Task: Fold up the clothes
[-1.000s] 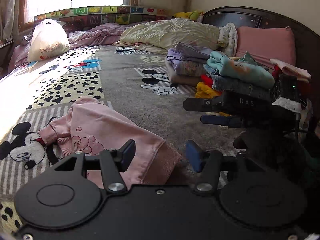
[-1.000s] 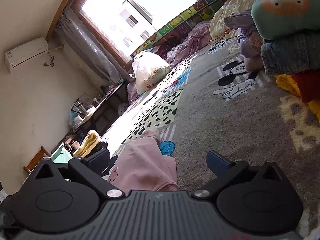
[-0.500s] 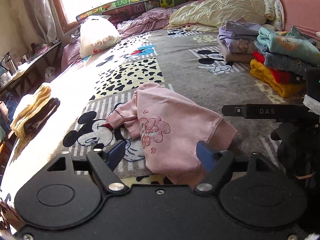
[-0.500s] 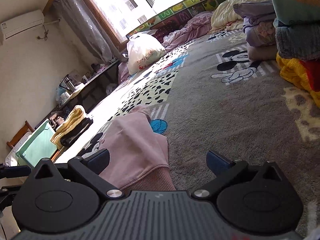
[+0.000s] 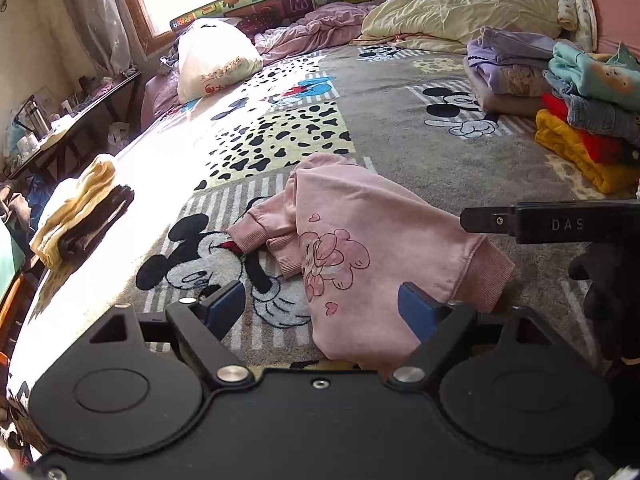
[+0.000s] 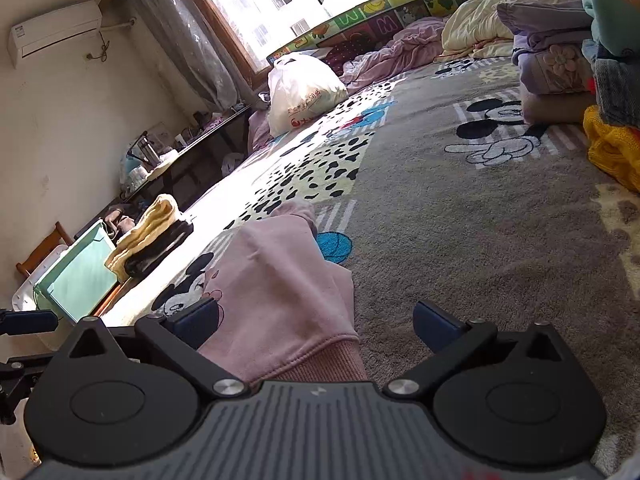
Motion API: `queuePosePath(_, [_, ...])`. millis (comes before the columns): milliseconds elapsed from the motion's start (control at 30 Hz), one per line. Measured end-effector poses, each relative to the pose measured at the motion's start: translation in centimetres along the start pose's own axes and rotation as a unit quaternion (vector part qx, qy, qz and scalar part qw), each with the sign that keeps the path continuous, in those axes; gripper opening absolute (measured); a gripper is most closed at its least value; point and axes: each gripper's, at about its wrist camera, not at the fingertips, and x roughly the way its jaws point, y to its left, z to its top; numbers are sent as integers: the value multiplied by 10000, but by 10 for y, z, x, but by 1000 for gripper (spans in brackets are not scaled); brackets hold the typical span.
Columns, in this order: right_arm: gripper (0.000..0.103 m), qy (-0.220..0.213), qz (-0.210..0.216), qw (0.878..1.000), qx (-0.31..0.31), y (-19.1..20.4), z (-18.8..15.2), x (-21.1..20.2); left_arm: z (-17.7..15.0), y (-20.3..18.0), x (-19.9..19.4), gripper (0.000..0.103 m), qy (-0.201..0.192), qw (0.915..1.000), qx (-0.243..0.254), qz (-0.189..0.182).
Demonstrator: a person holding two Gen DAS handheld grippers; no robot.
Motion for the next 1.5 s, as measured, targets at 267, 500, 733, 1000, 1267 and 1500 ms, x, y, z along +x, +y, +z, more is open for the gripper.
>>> queuePosePath(267, [103,159,51,9998,-102,-9,9,23,1,7,47,84,182,9987,-460,102])
queuePosePath(500, [103,157,299,9994,32,-10,13,45,5,27,70,84,103,9958,-899,113])
queuePosePath(733, [102,253,324,9991,-85,-4,8,66,6,48,92,84,78,9925,-1223,40])
queuePosePath(1000, [102,436,110,9990,-66,-5,-2,90,-2,75,121,84,120,9893,-1449,-73])
queuePosePath(1267, [103,350,-63,9984,-445,3,-11,97,-10,92,144,84,144,9862,-1621,-313])
queuePosePath(1500, [87,6,-249,9988,-418,5,-9,86,-17,110,153,84,-112,9733,-2107,-904])
